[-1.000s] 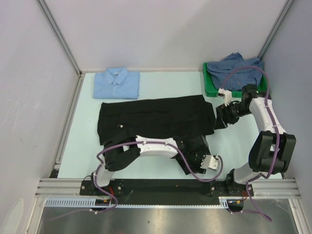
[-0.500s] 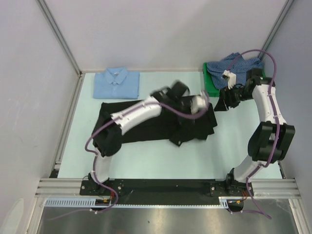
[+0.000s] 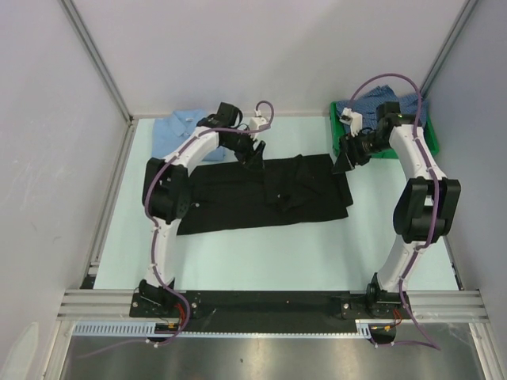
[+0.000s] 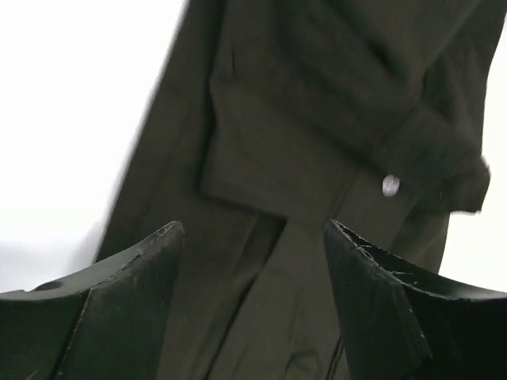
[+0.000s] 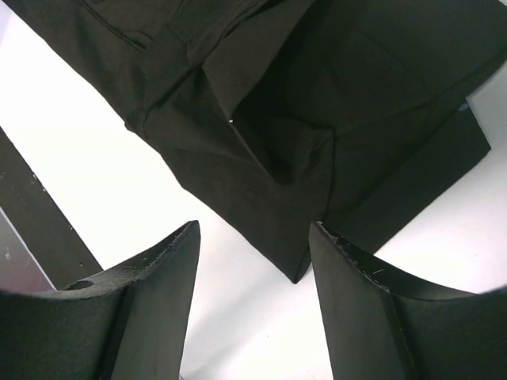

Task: Fold and stack the long sleeve shirts
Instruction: Fold the shirt

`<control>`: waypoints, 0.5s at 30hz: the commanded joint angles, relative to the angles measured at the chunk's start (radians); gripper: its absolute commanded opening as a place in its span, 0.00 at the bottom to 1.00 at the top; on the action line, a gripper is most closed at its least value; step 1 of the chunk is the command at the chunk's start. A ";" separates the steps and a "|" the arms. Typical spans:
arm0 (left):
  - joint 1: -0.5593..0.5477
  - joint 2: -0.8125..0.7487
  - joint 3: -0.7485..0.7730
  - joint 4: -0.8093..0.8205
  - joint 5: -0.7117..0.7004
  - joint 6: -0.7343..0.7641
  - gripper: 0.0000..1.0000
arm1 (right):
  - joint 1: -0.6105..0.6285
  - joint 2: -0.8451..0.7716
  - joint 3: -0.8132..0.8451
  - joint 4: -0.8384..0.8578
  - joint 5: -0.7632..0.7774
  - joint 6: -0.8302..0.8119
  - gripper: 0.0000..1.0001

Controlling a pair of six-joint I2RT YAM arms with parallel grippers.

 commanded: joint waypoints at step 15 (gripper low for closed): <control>-0.306 -0.258 -0.349 0.176 -0.354 0.284 0.77 | 0.039 0.081 0.009 0.092 -0.031 0.081 0.50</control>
